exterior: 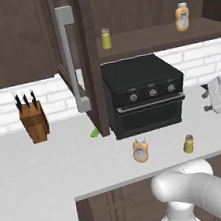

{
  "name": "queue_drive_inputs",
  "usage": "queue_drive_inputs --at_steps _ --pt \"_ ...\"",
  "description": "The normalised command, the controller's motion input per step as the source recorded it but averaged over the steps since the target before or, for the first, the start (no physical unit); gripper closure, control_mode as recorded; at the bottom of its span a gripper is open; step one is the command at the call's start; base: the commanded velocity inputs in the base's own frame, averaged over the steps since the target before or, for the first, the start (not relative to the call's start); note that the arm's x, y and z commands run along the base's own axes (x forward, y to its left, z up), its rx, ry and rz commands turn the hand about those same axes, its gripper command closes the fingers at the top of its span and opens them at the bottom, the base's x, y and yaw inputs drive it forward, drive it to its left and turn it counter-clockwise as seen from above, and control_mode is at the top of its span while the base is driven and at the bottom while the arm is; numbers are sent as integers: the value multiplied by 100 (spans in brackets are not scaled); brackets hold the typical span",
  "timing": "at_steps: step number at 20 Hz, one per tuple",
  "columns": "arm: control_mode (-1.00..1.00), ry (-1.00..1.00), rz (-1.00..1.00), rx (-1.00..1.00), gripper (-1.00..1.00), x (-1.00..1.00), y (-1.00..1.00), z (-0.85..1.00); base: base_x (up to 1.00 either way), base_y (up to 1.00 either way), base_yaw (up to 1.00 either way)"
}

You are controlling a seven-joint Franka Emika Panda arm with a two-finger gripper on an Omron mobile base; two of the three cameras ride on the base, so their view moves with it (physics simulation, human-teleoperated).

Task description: Put the shaker and condiment bottle from the counter next to their counterparts in the cabinet.

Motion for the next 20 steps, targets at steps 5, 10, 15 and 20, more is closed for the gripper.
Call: queue_drive_inputs --at_steps 5,10,15,20 --pt "-100 -21 20 4 -100 -6 -55 -48 0 0 0" --pt "-100 -12 13 0 -100 -13 -8 -50 0 0 0" --pt "-100 0 4 0 -100 0 -1 -3 0 0 0" --pt "-100 -1 25 0 -100 -62 -5 -43 0 0 0"
